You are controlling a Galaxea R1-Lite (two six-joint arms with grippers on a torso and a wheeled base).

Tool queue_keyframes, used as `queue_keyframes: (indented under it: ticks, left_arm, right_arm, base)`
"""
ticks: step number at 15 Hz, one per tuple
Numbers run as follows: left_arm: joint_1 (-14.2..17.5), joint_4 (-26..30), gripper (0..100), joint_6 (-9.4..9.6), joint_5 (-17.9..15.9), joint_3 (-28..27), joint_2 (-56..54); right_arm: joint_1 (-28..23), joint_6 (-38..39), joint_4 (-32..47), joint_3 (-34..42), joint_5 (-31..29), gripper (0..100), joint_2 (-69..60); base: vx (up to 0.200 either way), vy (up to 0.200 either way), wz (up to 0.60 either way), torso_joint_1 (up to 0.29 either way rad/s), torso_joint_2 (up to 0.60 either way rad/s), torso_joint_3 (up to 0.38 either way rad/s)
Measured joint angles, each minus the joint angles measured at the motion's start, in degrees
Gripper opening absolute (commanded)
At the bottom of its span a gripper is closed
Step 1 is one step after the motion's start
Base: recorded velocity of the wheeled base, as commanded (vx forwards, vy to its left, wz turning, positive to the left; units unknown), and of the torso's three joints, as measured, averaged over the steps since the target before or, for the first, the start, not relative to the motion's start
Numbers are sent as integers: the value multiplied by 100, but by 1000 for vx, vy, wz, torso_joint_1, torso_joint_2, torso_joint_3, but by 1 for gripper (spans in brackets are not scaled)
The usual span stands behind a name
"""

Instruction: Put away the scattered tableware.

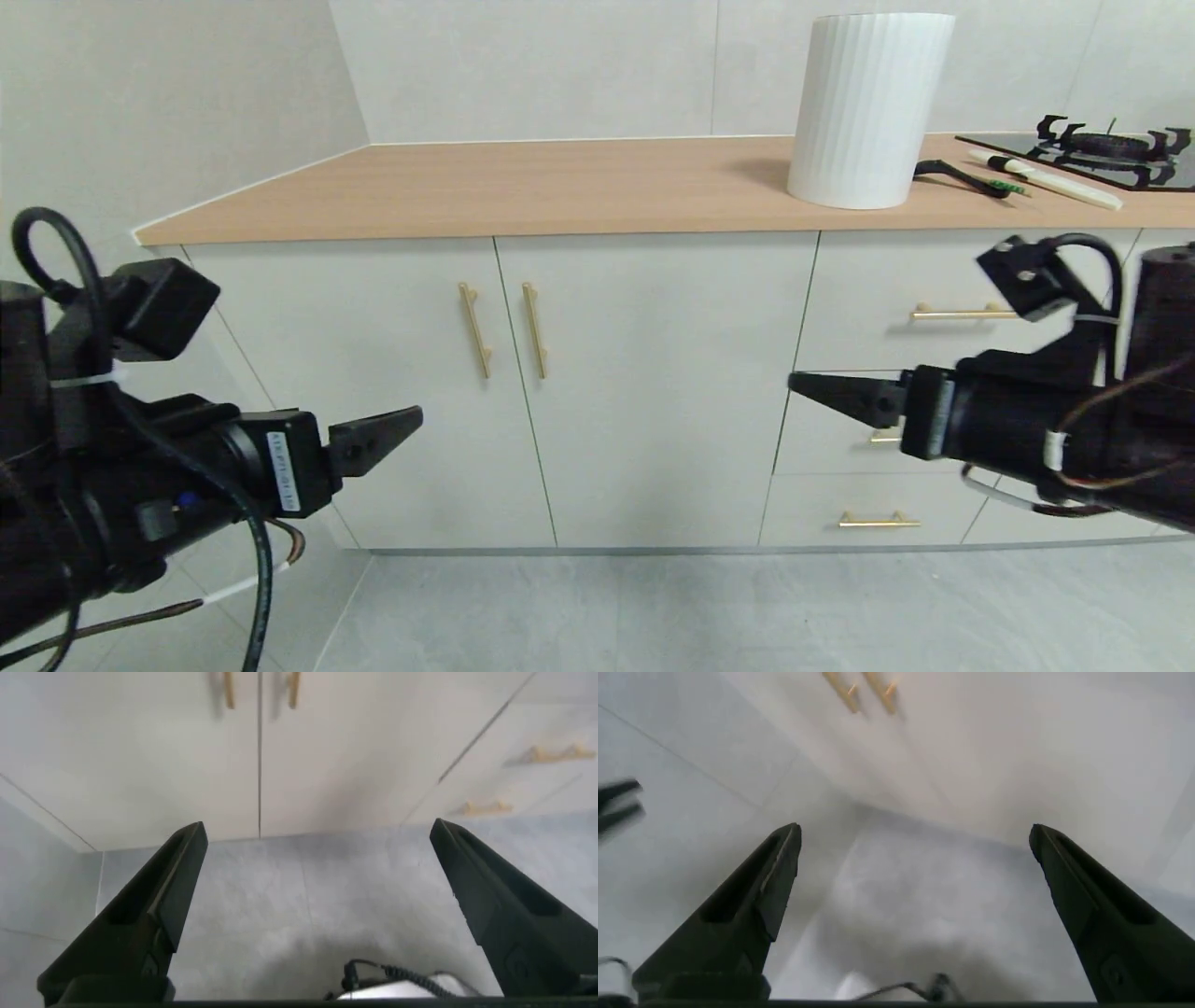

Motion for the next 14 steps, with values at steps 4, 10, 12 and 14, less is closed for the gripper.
queue_keyframes:
  ticks: [4,10,12,14]
  left_arm:
    - [332,40,100,355,6,590,-1345]
    - [935,1151,100,1125,5,1342,-4038]
    - [1279,1331,100,1495,2,1403,-4801]
    - [1613,1397,100,1821,-5,1431,-5381]
  right_arm:
    - [-289,-791,188,1117,-686,100,-2018]
    - [-1915,-1708,2238,1758,-861,100,-5305]
    - [-2328,-1883,2925,1794,-866,100,-6257]
    - [-2637,-1992,3434,1821,-872,100,-6963]
  base:
    - [0,0,0,0,0,0]
    - [0,0,0,0,0,0]
    - [0,0,0,0,0,0]
    - [0,0,0,0,0,0]
